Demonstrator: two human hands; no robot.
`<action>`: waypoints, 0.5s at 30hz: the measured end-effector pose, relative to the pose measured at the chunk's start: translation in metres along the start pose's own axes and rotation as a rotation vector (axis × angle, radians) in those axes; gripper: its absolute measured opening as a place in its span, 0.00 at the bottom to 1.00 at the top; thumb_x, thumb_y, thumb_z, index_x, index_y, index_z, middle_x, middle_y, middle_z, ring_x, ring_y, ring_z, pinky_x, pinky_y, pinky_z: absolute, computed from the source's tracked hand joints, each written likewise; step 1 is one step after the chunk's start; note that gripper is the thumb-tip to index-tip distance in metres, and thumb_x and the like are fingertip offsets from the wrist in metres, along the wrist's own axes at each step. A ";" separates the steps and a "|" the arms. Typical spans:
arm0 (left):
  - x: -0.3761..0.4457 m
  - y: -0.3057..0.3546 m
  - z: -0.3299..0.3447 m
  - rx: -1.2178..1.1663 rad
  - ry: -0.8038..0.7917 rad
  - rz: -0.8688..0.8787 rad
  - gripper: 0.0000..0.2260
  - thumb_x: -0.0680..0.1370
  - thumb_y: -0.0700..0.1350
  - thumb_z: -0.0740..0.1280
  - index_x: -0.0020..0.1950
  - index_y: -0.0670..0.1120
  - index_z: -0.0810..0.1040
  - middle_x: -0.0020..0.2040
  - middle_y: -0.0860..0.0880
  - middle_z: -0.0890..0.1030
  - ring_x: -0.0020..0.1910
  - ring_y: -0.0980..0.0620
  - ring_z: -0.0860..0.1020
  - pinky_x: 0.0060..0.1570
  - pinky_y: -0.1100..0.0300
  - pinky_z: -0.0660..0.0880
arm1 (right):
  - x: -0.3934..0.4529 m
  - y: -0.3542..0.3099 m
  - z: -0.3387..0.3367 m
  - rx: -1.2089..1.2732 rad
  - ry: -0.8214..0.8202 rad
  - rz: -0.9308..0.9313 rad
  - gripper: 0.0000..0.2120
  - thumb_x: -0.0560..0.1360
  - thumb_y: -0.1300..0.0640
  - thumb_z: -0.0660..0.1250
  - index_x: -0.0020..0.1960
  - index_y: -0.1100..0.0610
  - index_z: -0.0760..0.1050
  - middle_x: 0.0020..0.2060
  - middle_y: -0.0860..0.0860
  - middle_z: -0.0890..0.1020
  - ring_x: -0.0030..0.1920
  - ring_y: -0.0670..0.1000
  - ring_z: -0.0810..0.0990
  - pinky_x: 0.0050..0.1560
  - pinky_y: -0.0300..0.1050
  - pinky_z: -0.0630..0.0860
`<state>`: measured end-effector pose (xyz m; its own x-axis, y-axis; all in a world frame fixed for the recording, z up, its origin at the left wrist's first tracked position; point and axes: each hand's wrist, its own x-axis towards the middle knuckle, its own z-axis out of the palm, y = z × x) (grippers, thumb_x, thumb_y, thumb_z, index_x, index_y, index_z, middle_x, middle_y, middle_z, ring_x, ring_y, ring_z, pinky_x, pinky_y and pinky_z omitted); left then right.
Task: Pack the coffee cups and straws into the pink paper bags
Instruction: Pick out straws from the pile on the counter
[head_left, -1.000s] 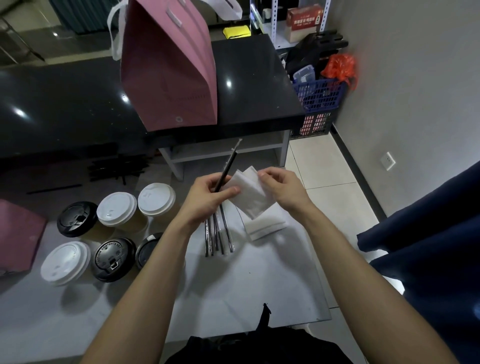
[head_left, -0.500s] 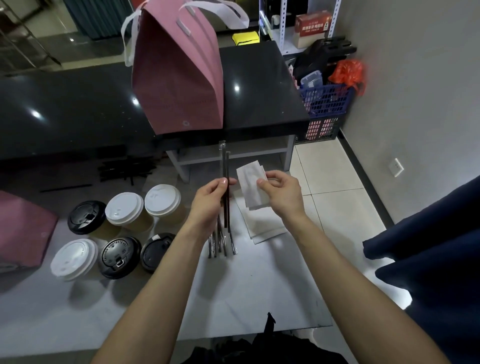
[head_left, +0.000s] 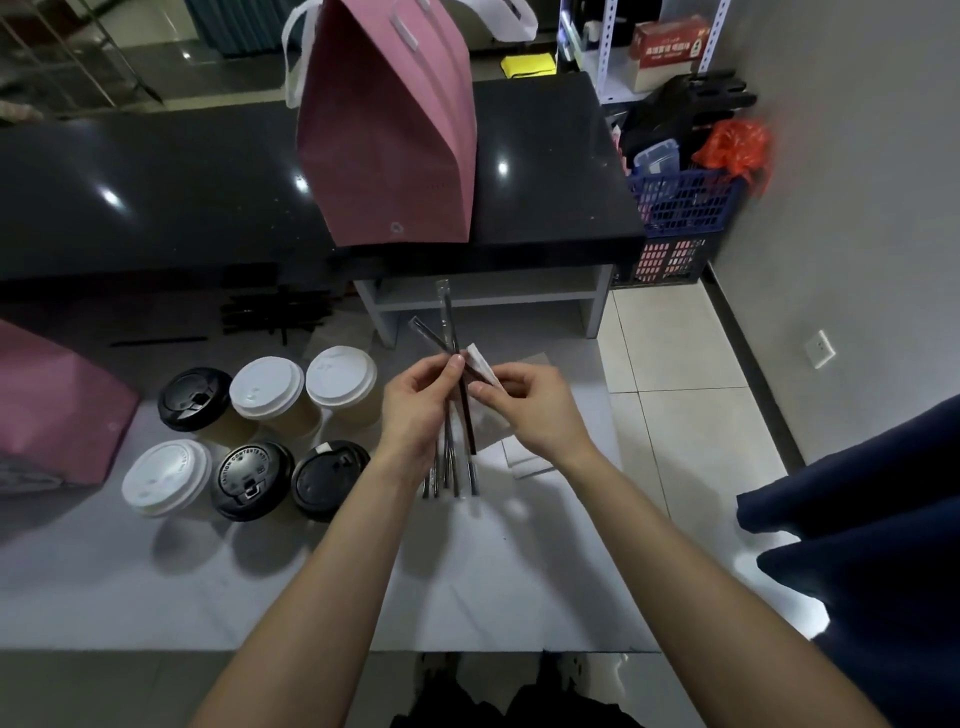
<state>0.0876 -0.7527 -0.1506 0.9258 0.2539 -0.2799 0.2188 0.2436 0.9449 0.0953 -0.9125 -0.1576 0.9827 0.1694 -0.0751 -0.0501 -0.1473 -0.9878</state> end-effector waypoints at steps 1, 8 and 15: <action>-0.001 0.001 -0.002 -0.033 0.000 -0.005 0.05 0.83 0.42 0.74 0.56 0.41 0.87 0.45 0.46 0.88 0.43 0.52 0.85 0.45 0.60 0.82 | -0.003 -0.002 0.004 -0.036 -0.012 -0.008 0.08 0.79 0.55 0.78 0.57 0.54 0.89 0.46 0.47 0.90 0.50 0.47 0.89 0.60 0.52 0.84; 0.003 0.031 -0.041 -0.007 -0.089 0.066 0.09 0.84 0.42 0.73 0.55 0.36 0.86 0.44 0.42 0.85 0.45 0.47 0.83 0.48 0.59 0.82 | -0.004 -0.038 0.040 -0.460 0.041 -0.143 0.08 0.81 0.51 0.74 0.52 0.55 0.87 0.41 0.51 0.88 0.44 0.55 0.86 0.48 0.54 0.81; 0.020 0.124 -0.155 0.226 -0.283 0.295 0.09 0.83 0.42 0.74 0.63 0.44 0.85 0.52 0.44 0.88 0.49 0.48 0.86 0.47 0.53 0.82 | 0.011 -0.123 0.116 -0.607 0.201 -0.367 0.08 0.79 0.53 0.77 0.57 0.51 0.90 0.45 0.46 0.88 0.47 0.48 0.85 0.50 0.47 0.80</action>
<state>0.0849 -0.5722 -0.0656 0.9994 0.0089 0.0342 -0.0340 -0.0184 0.9993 0.0914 -0.7795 -0.0524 0.9337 0.1388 0.3300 0.3390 -0.6387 -0.6907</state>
